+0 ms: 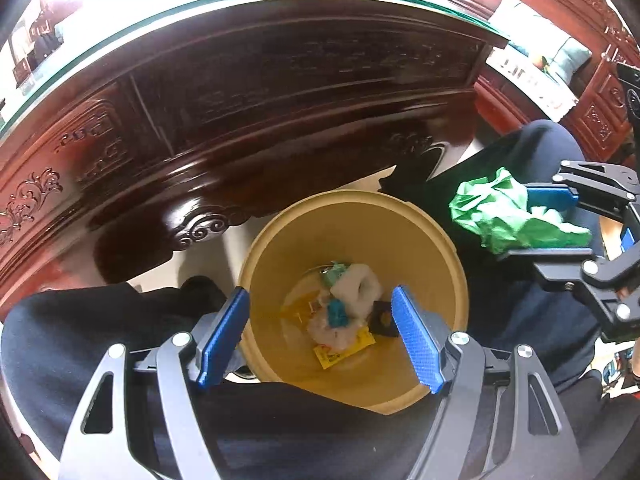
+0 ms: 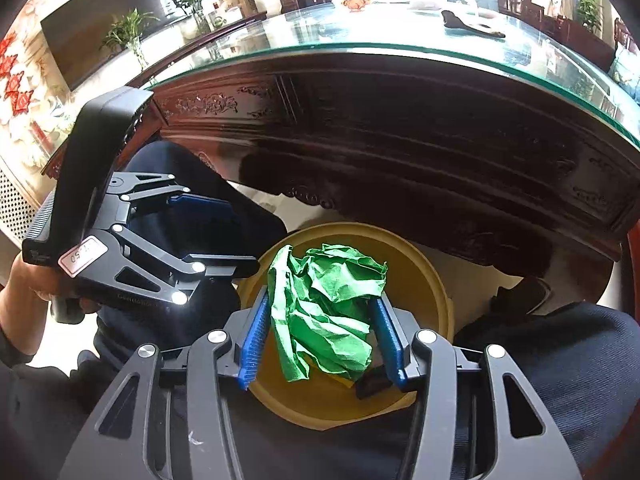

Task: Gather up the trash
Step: 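Carry both papers over the yellow bin and open both tools to drop them, then return to the table and grasp the brown knit glove with the right tool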

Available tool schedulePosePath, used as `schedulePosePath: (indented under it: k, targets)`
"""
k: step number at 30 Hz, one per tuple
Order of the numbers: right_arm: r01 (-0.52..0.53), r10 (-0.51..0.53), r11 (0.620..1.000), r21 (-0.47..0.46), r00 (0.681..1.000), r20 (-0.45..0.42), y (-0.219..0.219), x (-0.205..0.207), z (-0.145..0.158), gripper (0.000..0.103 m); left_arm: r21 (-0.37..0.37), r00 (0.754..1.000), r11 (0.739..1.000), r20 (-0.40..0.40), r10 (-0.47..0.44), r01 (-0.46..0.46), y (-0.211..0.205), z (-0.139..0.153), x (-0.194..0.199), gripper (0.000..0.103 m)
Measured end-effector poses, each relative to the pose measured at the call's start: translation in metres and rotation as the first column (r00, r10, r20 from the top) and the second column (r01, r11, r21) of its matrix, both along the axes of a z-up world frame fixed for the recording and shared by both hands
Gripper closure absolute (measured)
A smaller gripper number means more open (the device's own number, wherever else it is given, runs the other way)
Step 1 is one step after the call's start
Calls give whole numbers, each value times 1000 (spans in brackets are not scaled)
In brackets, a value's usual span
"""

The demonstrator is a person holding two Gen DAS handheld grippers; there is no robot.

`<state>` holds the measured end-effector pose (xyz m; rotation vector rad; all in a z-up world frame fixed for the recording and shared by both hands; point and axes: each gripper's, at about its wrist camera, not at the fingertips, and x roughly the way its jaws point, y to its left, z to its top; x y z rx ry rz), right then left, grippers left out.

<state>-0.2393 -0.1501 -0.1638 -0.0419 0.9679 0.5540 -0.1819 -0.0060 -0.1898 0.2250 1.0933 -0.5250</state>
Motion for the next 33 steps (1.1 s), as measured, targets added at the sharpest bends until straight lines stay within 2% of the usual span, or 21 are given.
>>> schedulePosePath:
  k: [4, 14, 16, 20, 23, 25, 27, 29, 33]
  targets:
    - [-5, 5, 1000, -3, 1000, 7, -1, 0, 2, 44, 0, 1000, 1000, 0, 5, -5, 0, 1, 2, 30]
    - [5, -6, 999, 37, 999, 31, -8, 9, 13, 44, -27, 1000, 999, 21, 20, -20, 1, 9, 13, 30]
    - [9, -11, 999, 37, 998, 57, -10, 13, 19, 44, -40, 998, 999, 52, 29, -27, 1, 21, 20, 30]
    - [43, -49, 998, 51, 990, 131, -20, 32, 39, 41, -57, 989, 998, 139, 42, -35, -2, 50, 37, 23]
    - [64, -75, 996, 59, 978, 196, -25, 51, 59, 36, -57, 971, 997, 231, 58, -45, -6, 77, 58, 14]
    - [76, -87, 996, 55, 968, 237, -25, 66, 72, 30, -62, 955, 996, 286, 82, -67, -9, 95, 78, 11]
    - [89, -100, 995, 50, 956, 276, -24, 86, 87, 26, -84, 939, 992, 322, 120, -97, -11, 111, 99, 3]
    - [113, -122, 992, 49, 945, 305, -24, 108, 100, 24, -116, 924, 985, 347, 163, -130, -11, 126, 123, 4]
    - [153, -161, 987, 49, 937, 310, -26, 158, 116, 24, -151, 913, 973, 345, 217, -174, -11, 146, 168, 4]
